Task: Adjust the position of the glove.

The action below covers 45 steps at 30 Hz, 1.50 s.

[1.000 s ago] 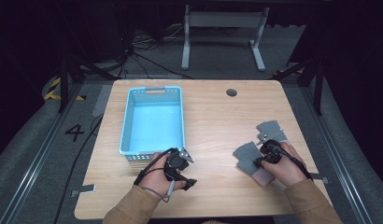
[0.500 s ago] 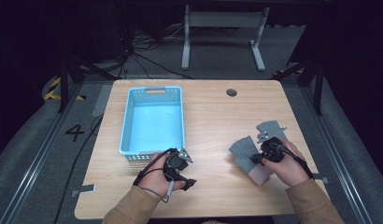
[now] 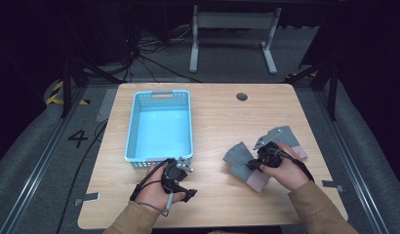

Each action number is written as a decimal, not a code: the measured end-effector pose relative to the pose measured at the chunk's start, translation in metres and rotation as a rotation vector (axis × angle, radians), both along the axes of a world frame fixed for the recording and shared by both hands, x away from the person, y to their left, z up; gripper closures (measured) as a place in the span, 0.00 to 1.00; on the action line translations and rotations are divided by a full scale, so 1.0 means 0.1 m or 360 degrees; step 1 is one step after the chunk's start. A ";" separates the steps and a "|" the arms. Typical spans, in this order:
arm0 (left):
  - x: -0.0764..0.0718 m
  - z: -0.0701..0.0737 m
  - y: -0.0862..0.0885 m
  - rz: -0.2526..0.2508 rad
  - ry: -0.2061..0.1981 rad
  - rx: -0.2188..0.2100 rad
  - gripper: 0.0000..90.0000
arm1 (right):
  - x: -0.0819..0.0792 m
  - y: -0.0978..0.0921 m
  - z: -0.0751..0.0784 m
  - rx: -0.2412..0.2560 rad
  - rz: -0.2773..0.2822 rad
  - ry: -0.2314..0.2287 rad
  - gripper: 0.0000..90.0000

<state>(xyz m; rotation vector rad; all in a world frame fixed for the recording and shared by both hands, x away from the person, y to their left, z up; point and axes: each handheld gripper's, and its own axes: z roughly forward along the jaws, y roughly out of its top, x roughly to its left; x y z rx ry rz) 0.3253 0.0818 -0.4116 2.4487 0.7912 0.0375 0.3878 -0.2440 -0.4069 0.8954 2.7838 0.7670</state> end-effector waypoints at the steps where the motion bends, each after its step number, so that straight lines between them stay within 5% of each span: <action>1: -0.01 0.00 0.01 0.0005 0.0002 0.0001 0.39 | 0.01 0.02 -0.02 0.0003 0.0017 -0.0004 0.95; 8: -0.01 0.00 0.03 0.0013 0.0000 0.0000 0.38 | 0.07 0.14 -0.17 -0.0030 0.0112 -0.0014 0.90; 12: 0.01 0.00 0.00 0.0001 -0.0005 -0.0006 0.38 | 0.04 0.14 -0.18 0.0018 0.0111 -0.0032 0.82; 18: 0.06 0.02 -0.08 -0.0037 -0.0010 -0.0016 0.38 | -0.10 0.11 -0.09 0.0037 0.0118 0.0017 0.99; 33: 0.18 0.05 -0.30 -0.0156 -0.0011 -0.0024 0.38 | -0.38 0.06 -0.10 0.0064 0.0231 0.0144 1.00; 45: 0.23 0.07 -0.38 -0.0194 -0.0024 -0.0036 0.38 | -0.50 0.09 -0.21 -0.0020 0.0368 0.0217 1.00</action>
